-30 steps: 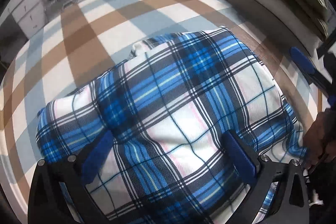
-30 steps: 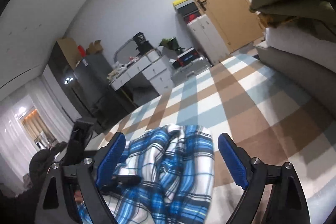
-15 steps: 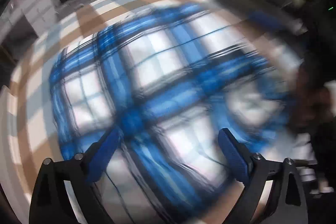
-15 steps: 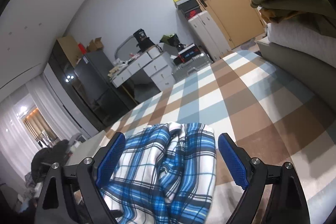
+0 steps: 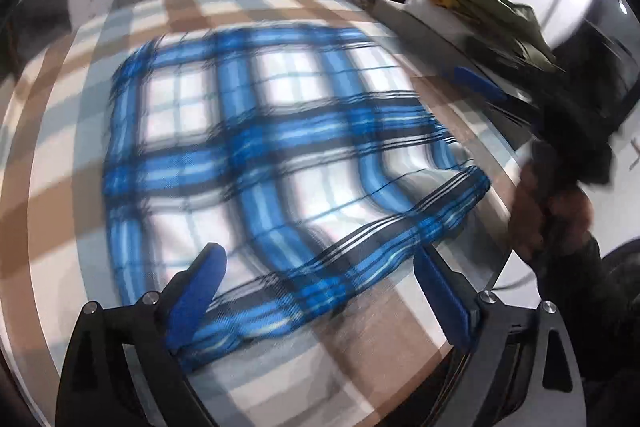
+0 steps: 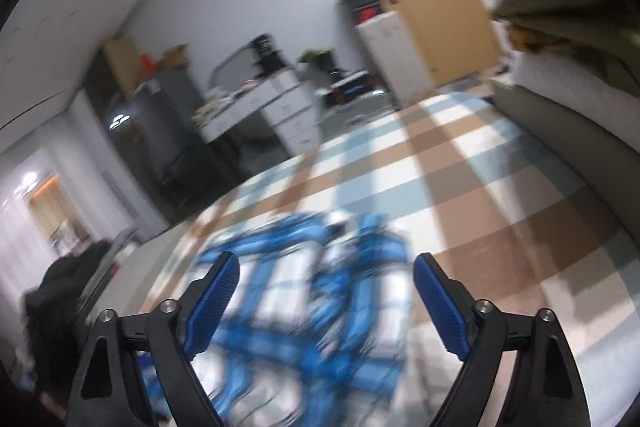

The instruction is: Fold large clothes

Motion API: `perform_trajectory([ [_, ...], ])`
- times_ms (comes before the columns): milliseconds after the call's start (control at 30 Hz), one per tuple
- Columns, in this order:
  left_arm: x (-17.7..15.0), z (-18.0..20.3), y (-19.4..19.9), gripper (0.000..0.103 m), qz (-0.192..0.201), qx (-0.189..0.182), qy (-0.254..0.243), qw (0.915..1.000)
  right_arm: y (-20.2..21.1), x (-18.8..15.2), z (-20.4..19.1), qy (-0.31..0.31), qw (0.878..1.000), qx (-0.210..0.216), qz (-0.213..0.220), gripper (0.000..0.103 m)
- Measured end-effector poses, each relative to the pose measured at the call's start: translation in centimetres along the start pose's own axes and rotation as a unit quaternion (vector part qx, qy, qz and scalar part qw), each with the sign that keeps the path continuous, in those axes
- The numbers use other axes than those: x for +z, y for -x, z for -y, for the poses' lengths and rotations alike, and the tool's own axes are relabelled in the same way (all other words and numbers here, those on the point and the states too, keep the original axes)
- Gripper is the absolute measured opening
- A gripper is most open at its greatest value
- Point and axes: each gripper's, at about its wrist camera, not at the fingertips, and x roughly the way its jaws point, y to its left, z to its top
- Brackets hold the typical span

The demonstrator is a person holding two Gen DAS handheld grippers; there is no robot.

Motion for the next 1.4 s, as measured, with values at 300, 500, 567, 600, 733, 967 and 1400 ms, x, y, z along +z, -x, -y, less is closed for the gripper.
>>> perform_trajectory([
  [300, 0.3, -3.0, 5.2, 0.091, 0.092, 0.015, 0.014, 0.9955, -2.9, -5.2, -3.9, 0.085, 0.972, -0.054, -0.211, 0.010],
  [500, 3.0, -11.1, 1.8, 0.091, 0.010, -0.046, 0.143, 0.9886, 0.3, -0.2, -0.6, -0.027, 0.988, -0.061, -0.143, 0.092],
  [567, 3.7, -13.0, 0.1, 0.091, -0.021, -0.083, 0.176, 0.9807, -0.7, 0.7, 0.5, -0.042, 0.982, -0.063, -0.172, 0.091],
  [600, 4.1, -13.7, -0.8, 0.090, -0.039, -0.100, 0.187, 0.9764, -1.6, 1.0, 1.2, -0.055, 0.978, -0.063, -0.193, 0.090],
  [733, 5.8, -12.6, -1.6, 0.090, -0.062, -0.108, 0.158, 0.9795, -4.8, 1.0, 2.5, -0.105, 0.959, -0.054, -0.256, 0.082],
  [967, 7.9, -10.8, -2.6, 0.042, -0.101, -0.033, 0.106, 0.9886, -9.1, 0.9, 0.1, -0.063, 0.948, -0.050, -0.309, 0.070],
  [1400, 6.2, -9.4, -1.8, 0.044, -0.084, -0.025, 0.113, 0.9897, -5.9, -0.4, -1.5, -0.032, 0.949, 0.026, -0.312, 0.032],
])
